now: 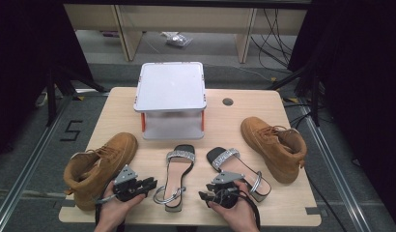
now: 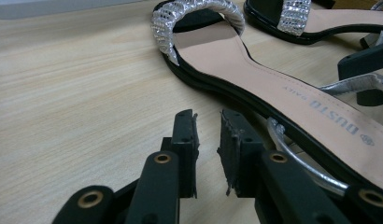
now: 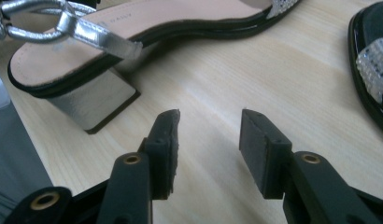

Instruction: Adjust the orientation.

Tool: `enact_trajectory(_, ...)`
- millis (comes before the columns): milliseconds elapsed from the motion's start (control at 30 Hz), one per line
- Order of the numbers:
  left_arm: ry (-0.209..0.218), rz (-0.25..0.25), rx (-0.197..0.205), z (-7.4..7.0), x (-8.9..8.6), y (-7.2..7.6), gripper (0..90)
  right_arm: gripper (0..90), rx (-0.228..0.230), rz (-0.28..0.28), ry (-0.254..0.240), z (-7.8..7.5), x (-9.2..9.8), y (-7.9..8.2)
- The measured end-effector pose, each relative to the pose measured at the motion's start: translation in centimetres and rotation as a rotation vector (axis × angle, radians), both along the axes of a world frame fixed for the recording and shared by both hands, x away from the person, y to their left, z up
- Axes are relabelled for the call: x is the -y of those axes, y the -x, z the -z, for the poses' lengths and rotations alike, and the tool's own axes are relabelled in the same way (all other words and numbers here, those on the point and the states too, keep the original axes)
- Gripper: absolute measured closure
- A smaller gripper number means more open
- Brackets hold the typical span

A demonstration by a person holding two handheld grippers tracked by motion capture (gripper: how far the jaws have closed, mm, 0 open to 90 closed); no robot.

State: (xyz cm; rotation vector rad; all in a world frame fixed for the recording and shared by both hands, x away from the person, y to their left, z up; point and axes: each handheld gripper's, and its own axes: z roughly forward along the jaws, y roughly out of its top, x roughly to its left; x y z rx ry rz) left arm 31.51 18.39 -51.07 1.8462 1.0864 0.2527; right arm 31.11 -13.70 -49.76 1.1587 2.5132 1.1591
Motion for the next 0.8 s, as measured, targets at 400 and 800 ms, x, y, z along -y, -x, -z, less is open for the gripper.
enact_trajectory(400, -0.001, 0.044, -0.022, 0.3, 0.8, 0.1, 89.1, 90.0, -0.037, -0.002, 0.034, -1.1, -1.6, -1.4)
enact_trajectory(800, -0.003, 0.076, -0.039, 0.7, 1.9, 0.1, 89.2, 90.0, -0.053, -0.072, 0.087, -1.3, -4.5, -3.6)
